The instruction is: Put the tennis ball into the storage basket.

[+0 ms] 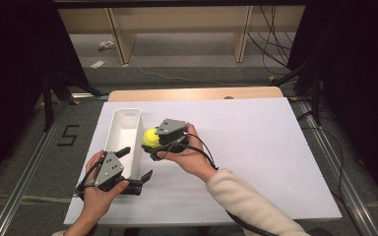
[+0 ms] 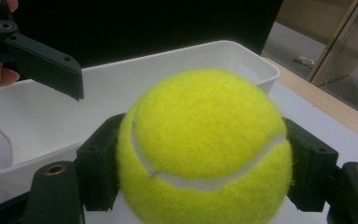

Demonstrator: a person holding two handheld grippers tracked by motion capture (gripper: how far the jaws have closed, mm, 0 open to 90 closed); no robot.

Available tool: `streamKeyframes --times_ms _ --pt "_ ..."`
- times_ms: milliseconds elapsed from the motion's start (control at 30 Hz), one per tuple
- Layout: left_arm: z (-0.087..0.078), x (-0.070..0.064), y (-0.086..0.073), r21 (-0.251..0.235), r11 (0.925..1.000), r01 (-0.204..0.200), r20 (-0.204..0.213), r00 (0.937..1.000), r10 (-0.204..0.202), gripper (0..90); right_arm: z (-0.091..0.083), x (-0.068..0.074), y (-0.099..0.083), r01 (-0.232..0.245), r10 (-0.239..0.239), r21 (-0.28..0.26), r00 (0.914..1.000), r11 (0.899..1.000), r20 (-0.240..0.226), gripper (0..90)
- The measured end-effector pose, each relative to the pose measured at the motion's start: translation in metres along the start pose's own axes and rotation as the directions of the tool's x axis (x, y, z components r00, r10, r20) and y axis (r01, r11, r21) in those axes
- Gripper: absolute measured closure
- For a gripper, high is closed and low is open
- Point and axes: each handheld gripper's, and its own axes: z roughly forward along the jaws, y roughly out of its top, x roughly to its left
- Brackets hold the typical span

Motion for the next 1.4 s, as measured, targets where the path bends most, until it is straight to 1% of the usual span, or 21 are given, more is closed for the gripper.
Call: streamKeyframes --times_ms 233,267,300,333,367,400,433,500,700,767,1233,1400 --pt "0.0 0.0 0.0 -0.001 1.0 0.002 -0.001 1.0 -0.002 0.0 0.001 0.001 0.003 0.002 -0.002 -0.001 1.0 1.0 -0.001 27.1" --pt "0.0 -0.005 -0.001 0.004 0.9976 0.069 0.039 0.9968 -0.069 0.0 0.001 0.001 0.004 0.001 -0.001 -0.003 1.0 1.0 -0.002 27.1" --pt "0.0 0.0 0.0 0.0 1.0 0.003 -0.002 1.0 -0.003 0.0 0.002 0.002 0.004 0.002 -0.002 -0.003 1.0 1.0 -0.004 27.1" --pt "0.0 0.0 0.0 0.0 1.0 0.002 -0.003 1.0 -0.002 0.0 0.003 0.002 0.005 0.003 -0.003 -0.004 1.0 1.0 -0.004 27.1" --pt "0.001 -0.006 -0.002 0.006 0.996 0.089 0.039 0.9952 -0.089 0.0 0.004 0.002 0.005 0.005 -0.005 -0.007 1.0 1.0 -0.003 27.1" --pt "0.0 -0.008 -0.002 0.006 0.9944 0.106 0.022 0.9941 -0.106 0.0 0.004 0.003 0.005 0.005 -0.005 -0.007 1.0 1.0 -0.003 27.1" --pt "0.0 -0.008 -0.002 0.006 0.9938 0.111 0.023 0.9936 -0.111 0.0 0.005 0.003 0.005 0.001 -0.001 -0.006 1.0 1.0 -0.005 27.1" --pt "0.0 -0.007 -0.002 0.006 0.9944 0.105 0.021 0.9942 -0.105 0.0 0.007 0.003 0.006 0.002 -0.002 -0.006 1.0 1.0 -0.007 27.1" --pt "-0.001 -0.004 -0.001 0.008 0.9978 0.065 -0.006 0.9978 -0.065 0.0 0.01 0.005 0.009 0.009 -0.009 -0.007 0.9999 1.0 -0.007 27.1" --pt "-0.001 -0.003 -0.001 0.01 0.9989 0.046 -0.019 0.9988 -0.046 0.0 0.011 0.006 0.01 0.012 -0.012 -0.009 0.9999 1.0 -0.009 27.1" --pt "-0.003 -0.002 0.0 0.007 0.9994 0.033 -0.05 0.9982 -0.033 0.0 0.014 0.008 0.017 0.016 -0.016 -0.016 0.9998 1.0 -0.01 27.1" --pt "-0.003 -0.001 0.0 0.003 0.9996 0.028 -0.05 0.9984 -0.027 0.0 0.014 0.008 0.019 0.018 -0.018 -0.023 0.9998 1.0 -0.005 27.1"
